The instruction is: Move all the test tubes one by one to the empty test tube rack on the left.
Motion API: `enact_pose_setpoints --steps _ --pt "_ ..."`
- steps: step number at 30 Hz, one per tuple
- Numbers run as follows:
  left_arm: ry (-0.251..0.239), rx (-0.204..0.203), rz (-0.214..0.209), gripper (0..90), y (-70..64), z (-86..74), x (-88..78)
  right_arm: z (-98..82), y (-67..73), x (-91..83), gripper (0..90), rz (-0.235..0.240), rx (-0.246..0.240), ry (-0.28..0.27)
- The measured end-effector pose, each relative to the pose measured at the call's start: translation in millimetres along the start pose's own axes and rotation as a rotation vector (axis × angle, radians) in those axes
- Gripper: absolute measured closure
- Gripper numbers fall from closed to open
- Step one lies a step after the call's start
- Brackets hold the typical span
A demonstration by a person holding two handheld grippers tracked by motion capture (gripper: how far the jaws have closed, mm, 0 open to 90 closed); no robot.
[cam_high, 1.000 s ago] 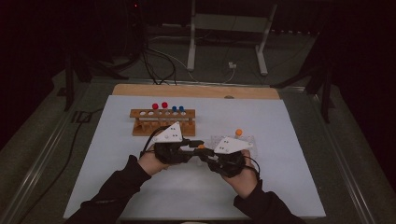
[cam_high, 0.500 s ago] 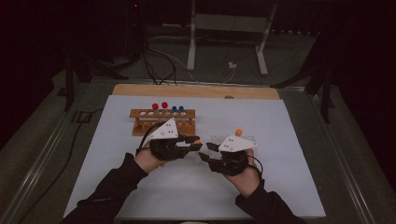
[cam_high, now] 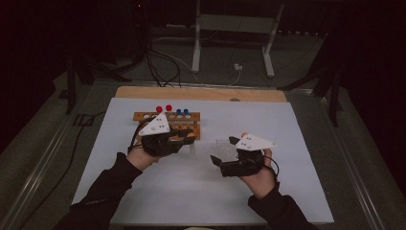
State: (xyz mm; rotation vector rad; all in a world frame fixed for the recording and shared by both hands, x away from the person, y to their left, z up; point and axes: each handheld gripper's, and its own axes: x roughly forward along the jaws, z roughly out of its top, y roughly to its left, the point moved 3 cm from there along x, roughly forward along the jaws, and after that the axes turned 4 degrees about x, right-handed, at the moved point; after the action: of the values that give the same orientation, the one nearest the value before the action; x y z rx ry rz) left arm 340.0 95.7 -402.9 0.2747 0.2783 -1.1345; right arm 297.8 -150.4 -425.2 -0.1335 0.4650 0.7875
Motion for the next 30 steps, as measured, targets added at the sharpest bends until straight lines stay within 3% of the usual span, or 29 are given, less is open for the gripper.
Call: enact_pose_setpoints --steps 3,14,19,30 --pt "-0.007 -0.008 0.023 71.6 7.2 1.1 -5.4 -0.8 -3.2 -2.1 0.0 0.005 -0.014 0.009" --pt "-0.024 -0.016 0.126 71.6 38.5 12.0 -32.8 -2.2 -22.5 -13.6 0.0 -0.01 0.046 -0.012" --pt "-0.028 -0.014 0.182 71.6 53.9 14.9 -45.1 -1.1 -25.9 -18.3 0.0 -0.023 0.048 -0.033" --pt "-0.013 -0.065 0.311 71.7 95.8 2.6 -63.1 -1.0 -25.9 -20.9 0.0 -0.037 0.031 -0.037"
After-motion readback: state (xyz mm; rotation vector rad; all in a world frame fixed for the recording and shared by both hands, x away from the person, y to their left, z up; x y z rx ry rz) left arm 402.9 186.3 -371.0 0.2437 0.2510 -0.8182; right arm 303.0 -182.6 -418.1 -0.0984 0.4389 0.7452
